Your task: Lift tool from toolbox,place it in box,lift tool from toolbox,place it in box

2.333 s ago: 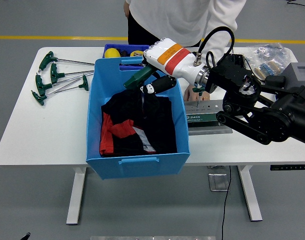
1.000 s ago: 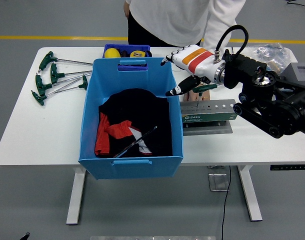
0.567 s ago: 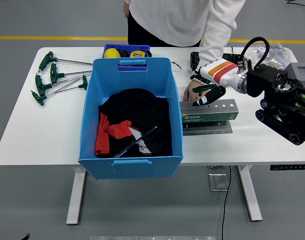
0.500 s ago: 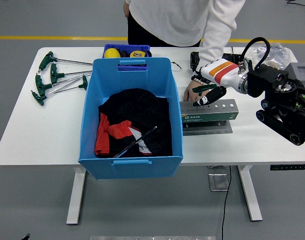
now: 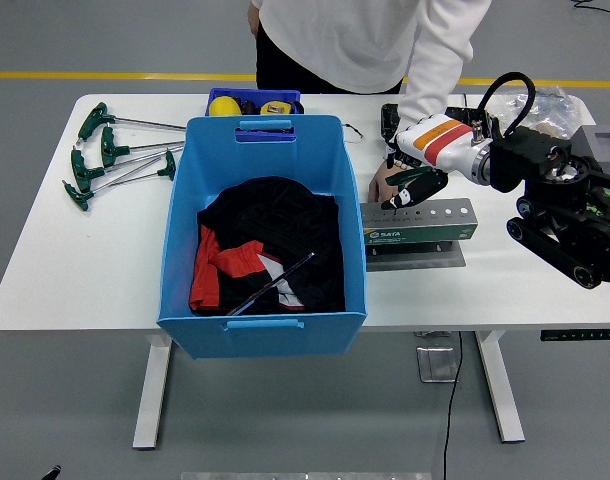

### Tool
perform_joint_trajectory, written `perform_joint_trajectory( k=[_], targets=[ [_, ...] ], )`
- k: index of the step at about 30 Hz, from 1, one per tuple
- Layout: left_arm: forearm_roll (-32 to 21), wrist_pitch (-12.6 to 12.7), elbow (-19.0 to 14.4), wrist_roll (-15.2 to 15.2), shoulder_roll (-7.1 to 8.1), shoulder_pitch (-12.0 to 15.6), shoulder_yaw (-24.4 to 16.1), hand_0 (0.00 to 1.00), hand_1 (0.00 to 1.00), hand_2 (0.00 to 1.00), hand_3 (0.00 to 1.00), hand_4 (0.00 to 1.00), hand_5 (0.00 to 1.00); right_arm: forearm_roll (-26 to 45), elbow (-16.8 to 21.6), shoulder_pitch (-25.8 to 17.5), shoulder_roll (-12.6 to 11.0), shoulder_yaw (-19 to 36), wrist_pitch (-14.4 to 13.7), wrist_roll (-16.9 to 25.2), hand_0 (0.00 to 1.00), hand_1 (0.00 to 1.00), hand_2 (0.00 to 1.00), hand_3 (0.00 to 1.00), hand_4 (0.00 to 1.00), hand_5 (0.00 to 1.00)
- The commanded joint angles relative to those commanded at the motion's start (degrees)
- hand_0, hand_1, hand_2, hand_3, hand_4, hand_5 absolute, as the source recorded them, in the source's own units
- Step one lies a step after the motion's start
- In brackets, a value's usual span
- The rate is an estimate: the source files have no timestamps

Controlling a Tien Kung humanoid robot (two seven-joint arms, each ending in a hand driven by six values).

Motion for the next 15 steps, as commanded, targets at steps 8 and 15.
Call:
perform_joint_trajectory(
  k=[8,15],
  targets=[
    [0.5,0.1,-0.1,0.1,0.1,-0.3,0.0,0.811,0.879,0.86,0.765,0.756,0.639,0.1,-0.4,1.4,3.0,-1.5,0.2,0.2,0.761,0.575,0.612,0.535,0.998,0.671],
    [0.9,0.2,-0.2,0.1,0.17,-0.8,0.1,0.811,0.879,0.858,0.763,0.755,0.639,0.0,-2.0,1.2,5.2,-2.8,0.4,0.3,0.765,0.563,0.606,0.5,0.998,0.663]
  ],
)
